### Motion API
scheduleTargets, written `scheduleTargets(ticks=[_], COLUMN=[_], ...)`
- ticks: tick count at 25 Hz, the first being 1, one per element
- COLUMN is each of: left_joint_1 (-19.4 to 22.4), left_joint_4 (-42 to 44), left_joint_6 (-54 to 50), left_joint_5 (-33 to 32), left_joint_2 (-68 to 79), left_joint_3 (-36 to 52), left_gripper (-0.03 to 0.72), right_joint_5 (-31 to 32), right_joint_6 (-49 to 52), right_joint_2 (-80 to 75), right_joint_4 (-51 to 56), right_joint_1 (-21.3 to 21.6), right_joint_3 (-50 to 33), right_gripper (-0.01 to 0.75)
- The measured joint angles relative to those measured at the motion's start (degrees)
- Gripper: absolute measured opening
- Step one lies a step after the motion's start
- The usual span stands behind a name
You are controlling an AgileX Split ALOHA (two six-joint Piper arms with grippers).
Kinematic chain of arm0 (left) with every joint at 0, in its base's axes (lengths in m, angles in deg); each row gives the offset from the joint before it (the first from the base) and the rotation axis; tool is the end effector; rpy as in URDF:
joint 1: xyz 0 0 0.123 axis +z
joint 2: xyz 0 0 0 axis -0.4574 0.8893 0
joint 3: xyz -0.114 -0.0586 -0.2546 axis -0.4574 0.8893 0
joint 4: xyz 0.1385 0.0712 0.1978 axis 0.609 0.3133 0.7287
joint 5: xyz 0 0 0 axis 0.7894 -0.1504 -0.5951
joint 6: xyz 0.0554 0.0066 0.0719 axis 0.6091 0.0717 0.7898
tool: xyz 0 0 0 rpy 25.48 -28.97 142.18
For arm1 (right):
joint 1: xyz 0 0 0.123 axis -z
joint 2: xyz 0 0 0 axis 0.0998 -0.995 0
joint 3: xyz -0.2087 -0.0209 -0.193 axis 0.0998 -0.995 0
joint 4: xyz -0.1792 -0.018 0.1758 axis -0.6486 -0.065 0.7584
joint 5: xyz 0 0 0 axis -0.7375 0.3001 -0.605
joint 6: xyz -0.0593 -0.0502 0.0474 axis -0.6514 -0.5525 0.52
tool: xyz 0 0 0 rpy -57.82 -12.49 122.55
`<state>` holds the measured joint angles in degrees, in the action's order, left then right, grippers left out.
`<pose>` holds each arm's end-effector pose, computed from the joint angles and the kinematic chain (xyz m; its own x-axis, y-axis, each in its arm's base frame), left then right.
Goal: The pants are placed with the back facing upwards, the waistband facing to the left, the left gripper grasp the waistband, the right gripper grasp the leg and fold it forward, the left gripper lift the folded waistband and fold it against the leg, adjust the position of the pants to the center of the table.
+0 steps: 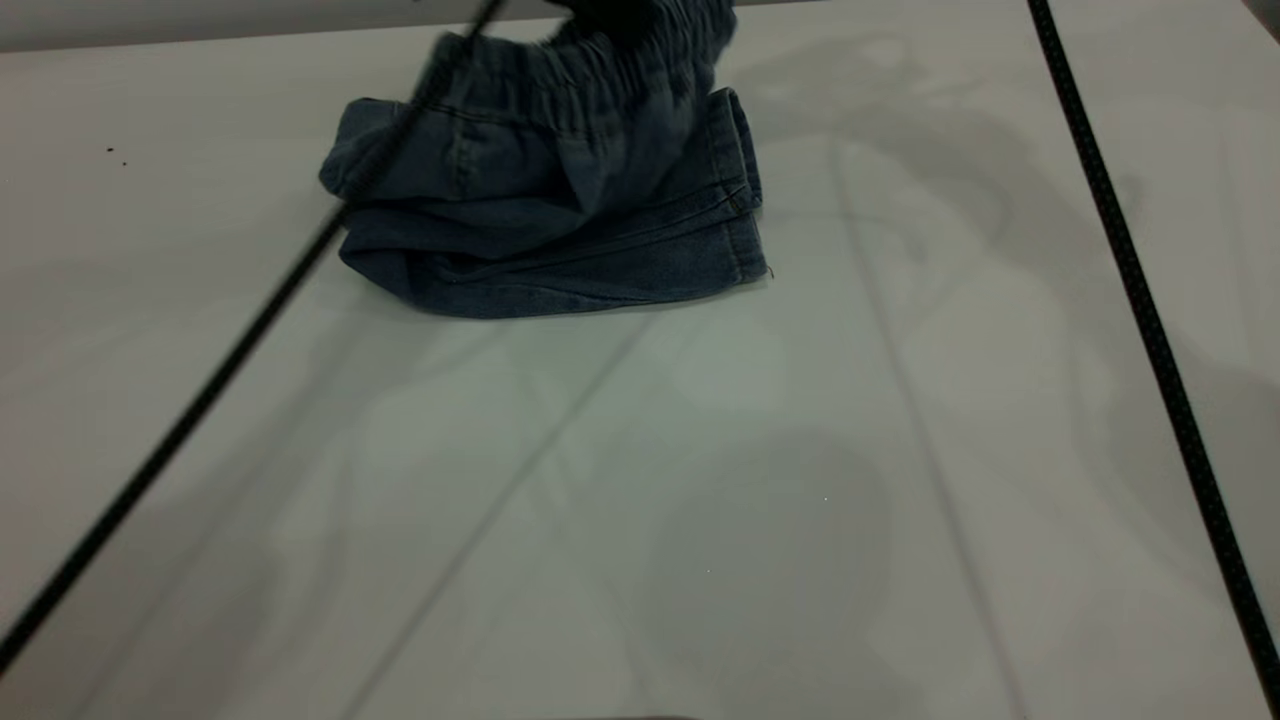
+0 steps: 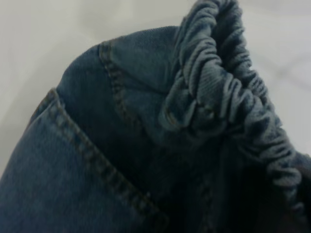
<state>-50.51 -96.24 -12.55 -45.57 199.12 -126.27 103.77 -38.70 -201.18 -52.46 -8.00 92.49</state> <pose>0.4414 -0.2201 0.1625 -0.4704 0.5883 -0.6578 0.7786 0.6275 0.0044 0.5252 0.1524 0.2744 -0.7145 -0.2367 -0.6584 -0.4368 0.8860 0.1555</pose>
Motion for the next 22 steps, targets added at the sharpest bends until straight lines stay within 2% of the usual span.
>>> scheduleTargets(ticks=[5, 7, 9, 11, 15, 17, 19, 22], left_joint_1=[-0.4, -0.3, -0.1, 0.3, 0.5, 0.6, 0.6, 0.6], left_joint_4=[-0.1, 0.2, 2.3, 6.6, 20.3, 25.5, 28.9, 29.8], left_joint_6=[-0.4, -1.9, -5.1, -10.1, -23.4, -29.2, -33.6, -35.8], left_joint_5=[2.6, 1.9, -1.5, -7.9, -24.8, -31.0, -33.6, -33.8], left_joint_2=[-0.5, -2.0, -5.1, -8.3, -12.5, -12.6, -11.7, -9.6], left_joint_3=[0.0, 0.0, 0.0, -0.1, -0.1, -0.1, -0.1, -0.1], left_gripper=[0.366, 0.463, 0.518, 0.541, 0.55, 0.55, 0.547, 0.538], right_joint_5=[0.0, 0.0, 0.0, 0.0, 0.0, 0.0, 0.0, 0.0], right_joint_6=[0.0, 0.0, 0.0, 0.0, 0.0, 0.0, 0.1, 0.1], right_joint_2=[0.0, 0.0, 0.0, 0.0, 0.0, 0.0, 0.0, 0.0], right_joint_4=[0.1, 0.1, 0.1, 0.0, 0.0, 0.0, 0.0, 0.0], right_joint_1=[0.0, 0.0, 0.0, 0.0, 0.0, 0.0, 0.0, 0.0], right_joint_3=[0.0, 0.0, 0.0, 0.0, 0.0, 0.0, 0.0, 0.0], right_gripper=[0.465, 0.465, 0.465, 0.465, 0.465, 0.465, 0.465, 0.465])
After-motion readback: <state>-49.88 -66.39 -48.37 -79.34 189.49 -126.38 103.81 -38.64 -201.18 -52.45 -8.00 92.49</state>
